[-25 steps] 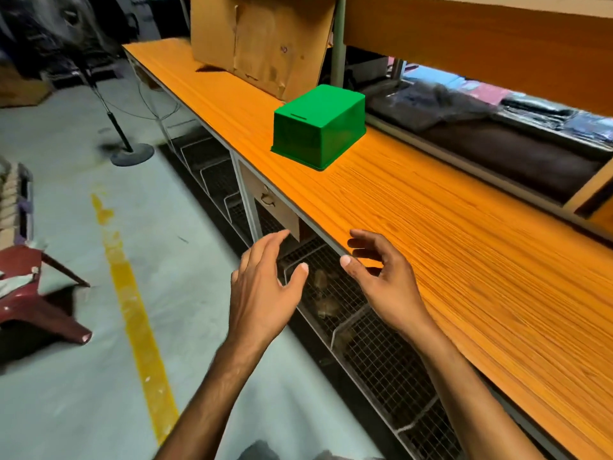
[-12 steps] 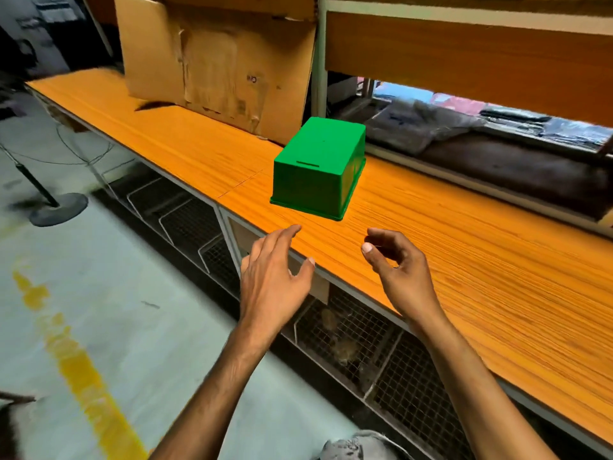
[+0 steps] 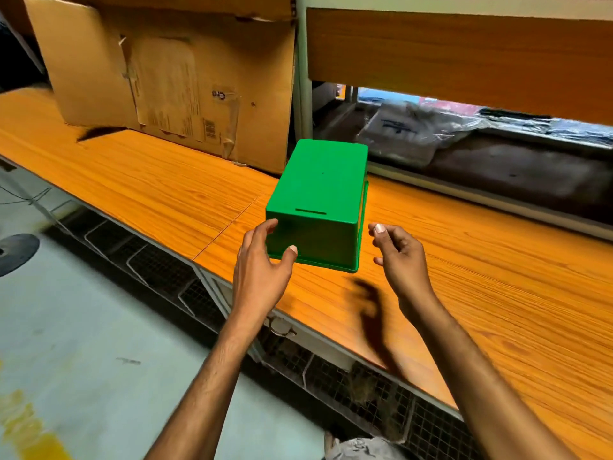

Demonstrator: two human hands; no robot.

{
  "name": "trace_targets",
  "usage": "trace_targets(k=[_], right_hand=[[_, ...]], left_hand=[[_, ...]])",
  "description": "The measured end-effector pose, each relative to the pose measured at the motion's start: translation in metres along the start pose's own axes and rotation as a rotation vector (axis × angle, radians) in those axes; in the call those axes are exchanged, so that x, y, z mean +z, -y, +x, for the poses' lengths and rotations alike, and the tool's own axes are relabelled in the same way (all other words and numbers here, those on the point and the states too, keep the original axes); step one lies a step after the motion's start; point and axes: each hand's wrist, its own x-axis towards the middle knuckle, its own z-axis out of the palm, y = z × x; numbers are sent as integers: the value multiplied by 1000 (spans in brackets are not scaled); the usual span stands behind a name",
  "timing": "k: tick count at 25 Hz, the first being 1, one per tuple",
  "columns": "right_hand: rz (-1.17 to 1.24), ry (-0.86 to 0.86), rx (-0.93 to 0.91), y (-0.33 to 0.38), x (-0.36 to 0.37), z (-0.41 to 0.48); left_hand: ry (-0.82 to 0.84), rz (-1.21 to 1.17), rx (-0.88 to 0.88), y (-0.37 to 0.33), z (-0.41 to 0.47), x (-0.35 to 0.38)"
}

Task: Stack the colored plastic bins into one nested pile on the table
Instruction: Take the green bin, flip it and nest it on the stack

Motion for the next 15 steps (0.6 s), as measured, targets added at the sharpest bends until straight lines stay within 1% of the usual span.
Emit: trace_targets(k=[3,6,8,10,12,15], right_hand=[[-2,-76,49,-6,21,39],[-5,-115,142,-12,35,64],[-13,-102,213,-14,48,77],[13,-123,271,-14,62,85],[40,-176,304,-12,74,87],[18,-248,320,-6,88,85]], left_hand=[[6,-72,-57,17,47,5],[47,-191,-192,30,87,12],[136,-273,-275,40,114,17],[264,-365,-331,50,139,22],[360,-450,-334,54,152,25],[396,-478,-287,60,166,20]])
